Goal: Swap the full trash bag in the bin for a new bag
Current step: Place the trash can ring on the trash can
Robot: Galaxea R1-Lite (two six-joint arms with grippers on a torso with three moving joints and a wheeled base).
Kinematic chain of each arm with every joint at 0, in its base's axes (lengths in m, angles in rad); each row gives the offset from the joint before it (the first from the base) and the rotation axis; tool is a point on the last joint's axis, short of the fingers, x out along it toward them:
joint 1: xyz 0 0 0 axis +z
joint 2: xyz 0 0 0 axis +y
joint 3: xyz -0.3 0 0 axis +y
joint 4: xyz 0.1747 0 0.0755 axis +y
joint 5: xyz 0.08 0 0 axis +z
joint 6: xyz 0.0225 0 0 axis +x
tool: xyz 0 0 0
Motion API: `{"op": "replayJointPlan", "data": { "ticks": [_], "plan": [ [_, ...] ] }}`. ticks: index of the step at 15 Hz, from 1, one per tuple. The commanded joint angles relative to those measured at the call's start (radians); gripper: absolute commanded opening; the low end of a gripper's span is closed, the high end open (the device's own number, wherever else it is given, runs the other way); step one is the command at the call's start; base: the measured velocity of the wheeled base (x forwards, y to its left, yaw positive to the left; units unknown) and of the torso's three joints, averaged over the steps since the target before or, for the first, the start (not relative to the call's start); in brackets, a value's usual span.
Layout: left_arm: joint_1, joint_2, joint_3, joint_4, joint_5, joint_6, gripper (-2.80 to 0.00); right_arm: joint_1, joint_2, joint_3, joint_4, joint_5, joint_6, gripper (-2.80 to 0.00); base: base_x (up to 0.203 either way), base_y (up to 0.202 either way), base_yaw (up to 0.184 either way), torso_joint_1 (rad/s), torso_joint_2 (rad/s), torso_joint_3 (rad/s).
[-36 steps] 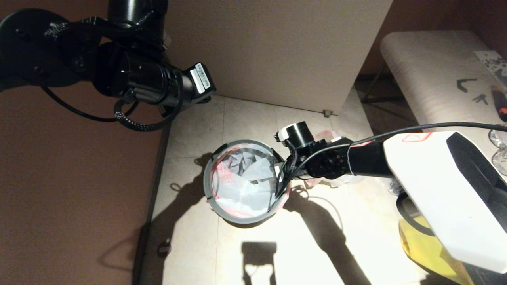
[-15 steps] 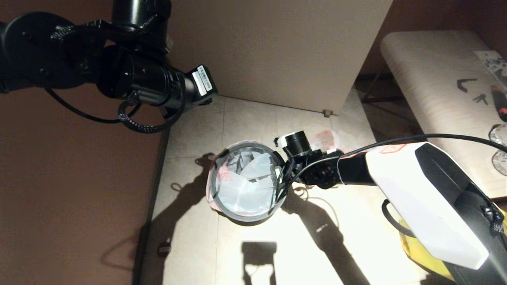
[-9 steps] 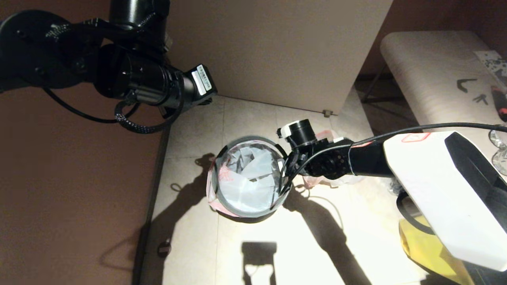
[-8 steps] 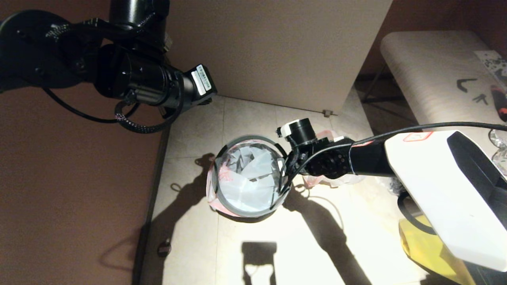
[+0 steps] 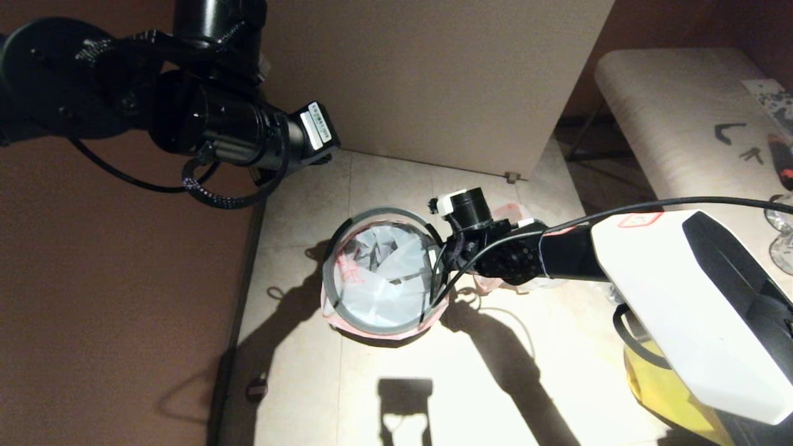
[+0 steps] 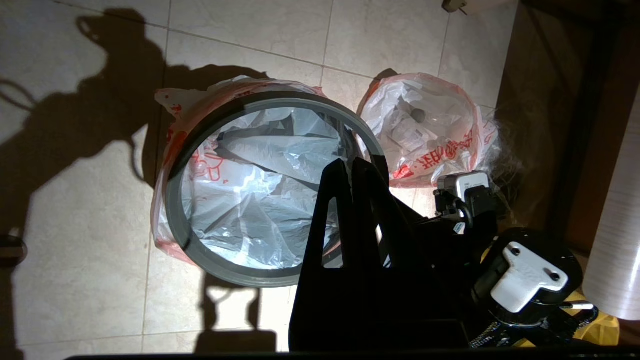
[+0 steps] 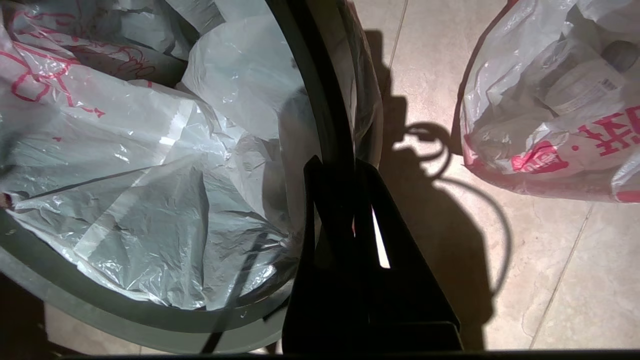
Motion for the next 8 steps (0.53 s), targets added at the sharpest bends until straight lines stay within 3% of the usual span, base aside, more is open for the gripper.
{"op": "replayJointPlan", "data": {
  "ticks": [1,5,8],
  "plan": [
    [0.0,0.007,-0.001,0.002,0.001,-0.003,-2.8,-0.001,0.026,0.0,-0.005,-0.001,0.0,-2.8,0.0,0.0,0.0,0.0,0.0,0.0],
    [-0.001,0.008,-0.001,0.002,0.002,-0.002,-2.8,-0.007,0.037,-0.004,-0.01,-0.006,-0.001,-2.8,0.0,0.0,0.0,0.0,0.0,0.0],
    [0.0,0.007,-0.001,0.001,0.002,-0.004,-2.8,-0.007,0.062,-0.004,-0.104,-0.006,-0.001,-2.8,0.0,0.0,0.0,0.0,0.0,0.0]
  ]
}}
